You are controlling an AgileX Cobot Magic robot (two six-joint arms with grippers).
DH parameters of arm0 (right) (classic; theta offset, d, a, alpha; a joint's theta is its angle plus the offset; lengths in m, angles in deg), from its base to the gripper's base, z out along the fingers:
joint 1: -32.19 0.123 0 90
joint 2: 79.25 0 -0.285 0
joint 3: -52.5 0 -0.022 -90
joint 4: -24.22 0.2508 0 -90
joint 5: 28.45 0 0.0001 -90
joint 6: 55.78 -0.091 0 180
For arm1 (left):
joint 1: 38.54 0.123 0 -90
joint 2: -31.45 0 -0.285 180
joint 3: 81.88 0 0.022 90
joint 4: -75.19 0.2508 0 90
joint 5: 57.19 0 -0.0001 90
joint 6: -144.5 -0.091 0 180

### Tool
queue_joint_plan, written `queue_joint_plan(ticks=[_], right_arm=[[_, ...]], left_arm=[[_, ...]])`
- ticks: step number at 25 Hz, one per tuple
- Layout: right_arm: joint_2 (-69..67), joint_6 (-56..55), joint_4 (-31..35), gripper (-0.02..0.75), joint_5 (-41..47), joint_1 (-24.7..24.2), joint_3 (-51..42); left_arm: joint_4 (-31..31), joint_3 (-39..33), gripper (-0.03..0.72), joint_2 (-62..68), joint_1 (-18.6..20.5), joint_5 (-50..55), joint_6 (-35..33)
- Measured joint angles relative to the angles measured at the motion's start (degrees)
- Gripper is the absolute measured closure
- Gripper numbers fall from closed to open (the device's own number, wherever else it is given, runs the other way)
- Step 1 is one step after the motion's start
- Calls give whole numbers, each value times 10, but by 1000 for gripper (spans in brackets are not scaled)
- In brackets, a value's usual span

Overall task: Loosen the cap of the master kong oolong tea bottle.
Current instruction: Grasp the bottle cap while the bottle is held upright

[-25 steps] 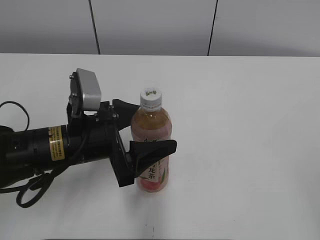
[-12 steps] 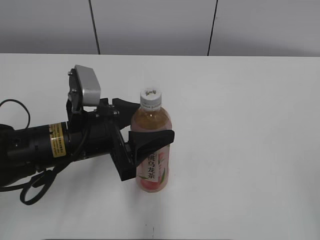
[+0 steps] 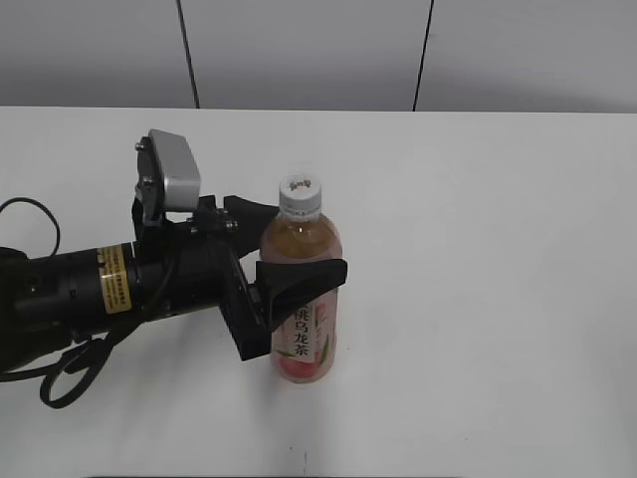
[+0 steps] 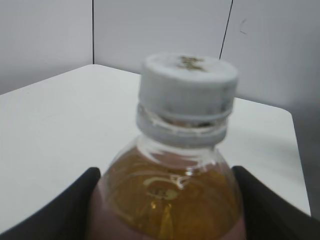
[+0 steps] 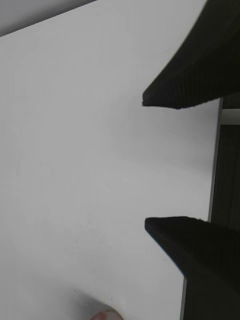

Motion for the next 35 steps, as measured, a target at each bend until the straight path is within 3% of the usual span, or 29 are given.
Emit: queue_joint_plan(ticks=[24, 28, 35], right_arm=[[0, 0, 4, 225, -6, 0, 3], [-54, 11, 37, 225, -42, 0, 15], [-263, 172, 153, 225, -109, 1, 71]], left_arm=[[0, 0, 222, 0, 0, 0, 0], [0, 0, 222, 0, 0, 0, 0], [0, 0, 222, 0, 0, 0, 0]])
